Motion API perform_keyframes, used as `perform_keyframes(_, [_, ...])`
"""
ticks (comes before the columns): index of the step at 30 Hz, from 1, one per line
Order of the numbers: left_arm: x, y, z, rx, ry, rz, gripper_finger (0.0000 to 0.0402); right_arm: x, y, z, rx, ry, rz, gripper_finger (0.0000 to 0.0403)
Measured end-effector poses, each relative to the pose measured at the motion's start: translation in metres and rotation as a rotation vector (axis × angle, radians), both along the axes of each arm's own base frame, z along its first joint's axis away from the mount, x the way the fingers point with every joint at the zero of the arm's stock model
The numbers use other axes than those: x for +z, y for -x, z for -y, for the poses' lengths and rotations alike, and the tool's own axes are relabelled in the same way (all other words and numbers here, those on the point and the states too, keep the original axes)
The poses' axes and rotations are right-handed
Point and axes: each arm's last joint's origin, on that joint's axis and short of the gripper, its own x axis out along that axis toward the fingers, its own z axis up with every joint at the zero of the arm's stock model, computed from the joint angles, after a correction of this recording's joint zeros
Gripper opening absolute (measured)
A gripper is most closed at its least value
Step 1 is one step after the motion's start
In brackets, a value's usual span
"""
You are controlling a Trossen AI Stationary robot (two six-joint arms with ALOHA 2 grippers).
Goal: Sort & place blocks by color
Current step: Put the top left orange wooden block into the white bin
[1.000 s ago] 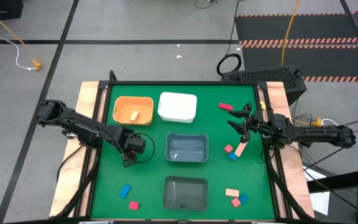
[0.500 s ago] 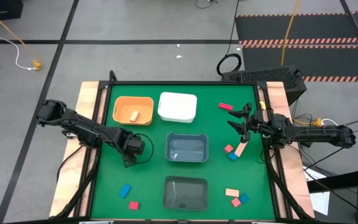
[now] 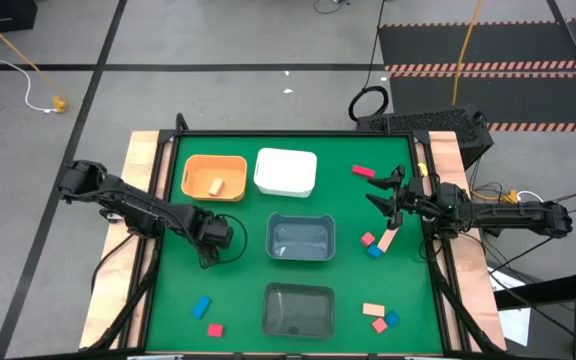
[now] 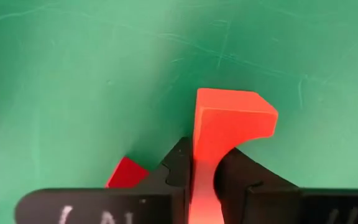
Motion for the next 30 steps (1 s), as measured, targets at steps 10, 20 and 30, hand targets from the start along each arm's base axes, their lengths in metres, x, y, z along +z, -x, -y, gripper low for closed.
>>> perform_keyframes(10, [0.013,-0.018,0.004,-0.01,0.027,0.123,0.0044,0.0,0.0,0.0,0.0,0.0,0.0,0.021])
perform_keyframes(20, [0.057,-0.052,-0.007,-0.058,-0.066,0.303,0.0044,0.0,0.0,0.0,0.0,0.0,0.0,0.021])
perform_keyframes(30, [0.114,-0.09,-0.042,-0.096,-0.196,0.608,0.0044,0.0,0.0,0.0,0.0,0.0,0.0,0.021])
